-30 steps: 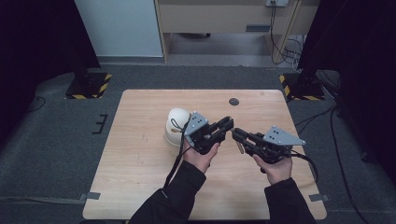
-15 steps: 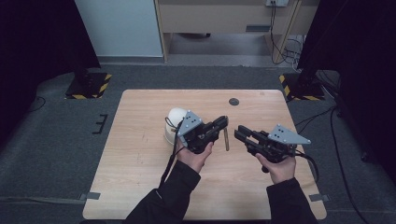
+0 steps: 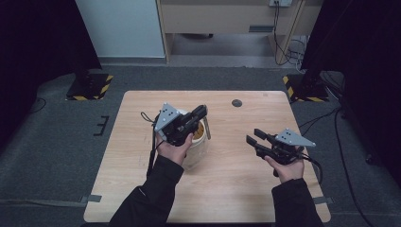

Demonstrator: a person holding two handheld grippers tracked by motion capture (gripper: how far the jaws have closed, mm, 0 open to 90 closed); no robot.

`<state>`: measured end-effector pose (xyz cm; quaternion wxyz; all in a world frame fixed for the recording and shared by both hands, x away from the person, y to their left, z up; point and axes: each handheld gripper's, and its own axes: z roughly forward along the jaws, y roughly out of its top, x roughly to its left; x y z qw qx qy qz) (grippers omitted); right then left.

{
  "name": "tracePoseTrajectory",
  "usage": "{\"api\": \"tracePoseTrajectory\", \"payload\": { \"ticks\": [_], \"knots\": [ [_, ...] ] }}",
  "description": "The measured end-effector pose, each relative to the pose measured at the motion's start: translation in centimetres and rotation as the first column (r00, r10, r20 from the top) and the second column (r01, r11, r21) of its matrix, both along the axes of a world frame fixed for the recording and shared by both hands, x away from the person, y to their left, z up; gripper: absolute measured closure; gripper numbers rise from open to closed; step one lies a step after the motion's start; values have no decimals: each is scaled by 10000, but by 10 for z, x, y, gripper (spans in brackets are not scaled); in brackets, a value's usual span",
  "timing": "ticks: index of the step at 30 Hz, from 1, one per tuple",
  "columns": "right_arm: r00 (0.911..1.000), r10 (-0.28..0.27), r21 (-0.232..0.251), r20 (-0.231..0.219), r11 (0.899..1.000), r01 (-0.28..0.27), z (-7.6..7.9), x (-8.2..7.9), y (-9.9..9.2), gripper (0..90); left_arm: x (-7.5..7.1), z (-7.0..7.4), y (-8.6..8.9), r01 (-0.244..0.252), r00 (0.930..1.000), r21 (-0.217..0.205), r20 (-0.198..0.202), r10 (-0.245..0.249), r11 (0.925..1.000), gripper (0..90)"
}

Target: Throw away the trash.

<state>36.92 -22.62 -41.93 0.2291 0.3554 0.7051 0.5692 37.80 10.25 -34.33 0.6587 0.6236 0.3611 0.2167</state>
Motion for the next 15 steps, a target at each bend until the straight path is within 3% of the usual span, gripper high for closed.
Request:
{"api": "tracePoseTrajectory", "payload": {
  "ticks": [4,5,15],
  "knots": [
    [9990,-208,-275,-396,9994,197,-13,4,-3,465,5,4,5,-255,9994,225,231,250,9994,827],
    [9964,-401,-527,-753,9980,362,-22,8,-6,417,7,5,6,-341,9990,281,296,332,9990,827],
    [9864,-975,-1046,-1325,9910,839,-45,15,-20,366,25,-4,11,-996,9939,1087,586,936,9891,827]
  ]
}}
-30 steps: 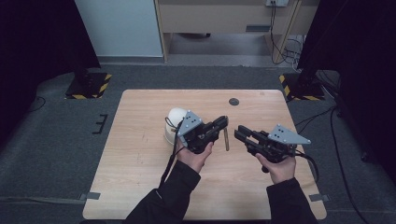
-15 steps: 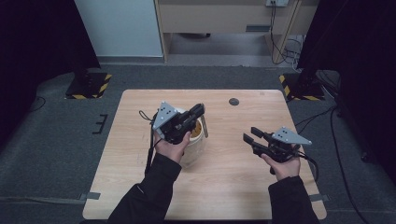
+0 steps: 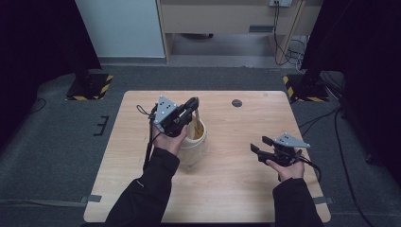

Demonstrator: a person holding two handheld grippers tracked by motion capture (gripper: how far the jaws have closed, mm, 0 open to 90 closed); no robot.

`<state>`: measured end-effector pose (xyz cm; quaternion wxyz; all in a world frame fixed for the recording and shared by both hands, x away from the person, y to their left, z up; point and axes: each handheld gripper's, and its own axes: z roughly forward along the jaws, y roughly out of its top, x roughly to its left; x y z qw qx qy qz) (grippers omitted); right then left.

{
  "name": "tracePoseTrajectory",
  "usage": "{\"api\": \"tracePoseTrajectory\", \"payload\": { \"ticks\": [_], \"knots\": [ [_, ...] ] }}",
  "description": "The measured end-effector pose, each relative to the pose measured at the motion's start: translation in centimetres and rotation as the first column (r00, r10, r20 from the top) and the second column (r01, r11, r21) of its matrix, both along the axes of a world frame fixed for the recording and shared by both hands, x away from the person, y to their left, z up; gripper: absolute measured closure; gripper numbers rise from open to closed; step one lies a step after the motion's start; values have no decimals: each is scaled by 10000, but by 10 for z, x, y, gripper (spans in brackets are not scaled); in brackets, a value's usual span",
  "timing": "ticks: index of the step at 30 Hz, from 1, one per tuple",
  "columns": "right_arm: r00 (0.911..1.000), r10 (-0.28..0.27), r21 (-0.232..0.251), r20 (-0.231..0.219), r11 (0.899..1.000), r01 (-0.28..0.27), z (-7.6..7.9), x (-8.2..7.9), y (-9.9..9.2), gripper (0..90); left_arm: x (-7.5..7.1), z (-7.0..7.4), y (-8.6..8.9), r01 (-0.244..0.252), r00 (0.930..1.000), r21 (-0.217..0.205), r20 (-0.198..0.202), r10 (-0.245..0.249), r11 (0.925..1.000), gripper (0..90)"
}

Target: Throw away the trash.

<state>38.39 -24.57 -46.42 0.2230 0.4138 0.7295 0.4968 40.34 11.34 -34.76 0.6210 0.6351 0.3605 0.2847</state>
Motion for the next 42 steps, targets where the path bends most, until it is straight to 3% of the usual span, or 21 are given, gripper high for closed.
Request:
{"api": "tracePoseTrajectory", "payload": {
  "ticks": [3,9,13,14,17,19,24,29,31,32,34,35,37,38,39,41,42],
  "knots": [
    [10000,34,-91,-53,10000,-34,-2,0,0,363,3,-6,-1,-20,10000,306,-51,21,9995,827],
    [9999,104,-171,-69,9998,-105,-3,1,1,362,7,-16,-2,-4,9994,453,-345,20,9990,820],
    [9999,107,-175,-63,9998,-108,-3,1,2,363,9,-22,-1,105,9983,545,-580,-74,9985,744],
    [9999,106,-171,-60,9998,-107,-3,1,2,363,8,-23,2,86,9986,465,-516,-62,9989,696],
    [10000,63,-175,-49,9998,-64,-3,1,1,359,5,-23,9,69,9988,110,-482,-63,9999,666],
    [10000,49,-207,-69,9998,-50,-2,1,0,357,3,-22,13,63,9991,114,-408,-58,9999,638],
    [9995,-237,-215,-209,9995,233,-4,1,-6,326,-15,-19,37,70,10000,49,-36,-70,10000,572],
    [9973,-631,-258,-386,9977,622,-6,1,-14,292,-35,-25,68,-29,10000,348,12,29,9994,454],
    [9964,-733,-246,-426,9971,723,-7,1,-16,285,-49,-35,90,-206,9997,582,-130,214,9981,419],
    [9962,-755,-256,-433,9969,745,-8,2,-17,280,-49,-35,90,-206,9997,582,-130,214,9981,397],
    [9955,-810,-278,-487,9964,797,-9,2,-18,266,-60,-54,111,-366,9978,996,-522,419,9944,343],
    [9955,-810,-278,-487,9964,797,-9,2,-18,266,-60,-54,111,-366,9978,996,-522,419,9944,327],
    [9943,-897,-378,-582,9954,876,-11,3,-20,236,-64,-70,124,-421,9944,1255,-914,538,9912,298],
    [9937,-939,-397,-610,9950,916,-12,4,-21,227,-66,-88,134,-480,9875,1612,-1407,711,9858,282],
    [9937,-939,-397,-610,9950,916,-12,4,-21,227,-66,-88,134,-480,9875,1612,-1407,711,9858,260],
    [9926,-971,-448,-728,9946,940,-13,4,-23,211,-66,-106,143,-463,9707,2121,-2212,941,9762,244],
    [9921,-974,-489,-790,9944,938,-14,5,-24,206,-65,-115,147,-367,9565,2385,-2729,1033,9704,223]
  ]
}}
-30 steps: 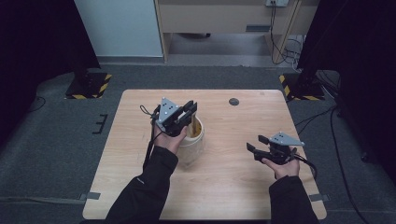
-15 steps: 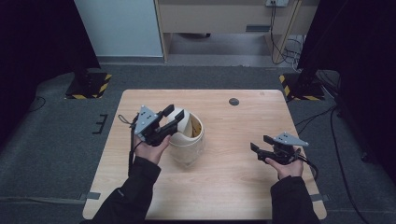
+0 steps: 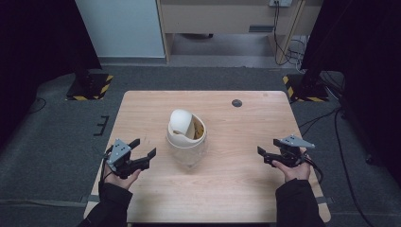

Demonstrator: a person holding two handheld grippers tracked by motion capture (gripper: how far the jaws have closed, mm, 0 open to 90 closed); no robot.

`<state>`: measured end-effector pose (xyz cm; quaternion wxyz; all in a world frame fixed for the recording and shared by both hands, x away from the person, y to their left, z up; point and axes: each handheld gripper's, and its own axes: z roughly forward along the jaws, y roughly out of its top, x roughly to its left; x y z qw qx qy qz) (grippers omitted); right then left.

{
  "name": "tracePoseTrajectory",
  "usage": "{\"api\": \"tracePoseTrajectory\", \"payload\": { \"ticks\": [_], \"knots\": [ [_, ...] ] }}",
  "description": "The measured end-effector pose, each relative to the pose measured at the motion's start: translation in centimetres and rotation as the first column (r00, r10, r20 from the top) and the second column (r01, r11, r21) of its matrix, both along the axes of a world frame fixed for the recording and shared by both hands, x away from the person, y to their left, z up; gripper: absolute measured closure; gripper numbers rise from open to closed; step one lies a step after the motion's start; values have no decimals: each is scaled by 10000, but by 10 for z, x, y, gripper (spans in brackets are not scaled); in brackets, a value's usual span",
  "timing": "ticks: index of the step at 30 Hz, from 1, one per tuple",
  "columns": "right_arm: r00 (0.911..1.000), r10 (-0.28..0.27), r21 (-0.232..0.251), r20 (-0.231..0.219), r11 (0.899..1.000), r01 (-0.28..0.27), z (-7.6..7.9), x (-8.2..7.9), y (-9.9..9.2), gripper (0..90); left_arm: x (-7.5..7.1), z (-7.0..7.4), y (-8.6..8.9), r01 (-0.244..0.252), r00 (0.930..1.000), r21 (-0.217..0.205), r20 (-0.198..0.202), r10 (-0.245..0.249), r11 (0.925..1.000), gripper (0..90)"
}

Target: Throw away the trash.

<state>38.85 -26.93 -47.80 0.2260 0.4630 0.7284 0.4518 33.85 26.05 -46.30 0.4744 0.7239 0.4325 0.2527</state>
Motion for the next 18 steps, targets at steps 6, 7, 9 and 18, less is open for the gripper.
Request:
{"api": "tracePoseTrajectory", "payload": {
  "ticks": [6,7,9,18],
  "knots": [
    [9974,-552,-191,-459,9983,543,-9,2,-11,185,13,-45,21,255,9824,1898,-1867,105,9815,170],
    [9965,-652,-259,-529,9976,639,-10,2,-14,182,15,-48,24,273,9789,2163,-2037,178,9759,169],
    [9933,-845,-384,-791,9959,816,-14,3,-19,177,17,-50,28,253,9759,2288,-2168,256,9732,155],
    [9794,-1402,-692,-1454,9889,1313,-28,6,-37,169,25,-63,47,-114,9543,2484,-2865,847,9686,129]
  ]
}}
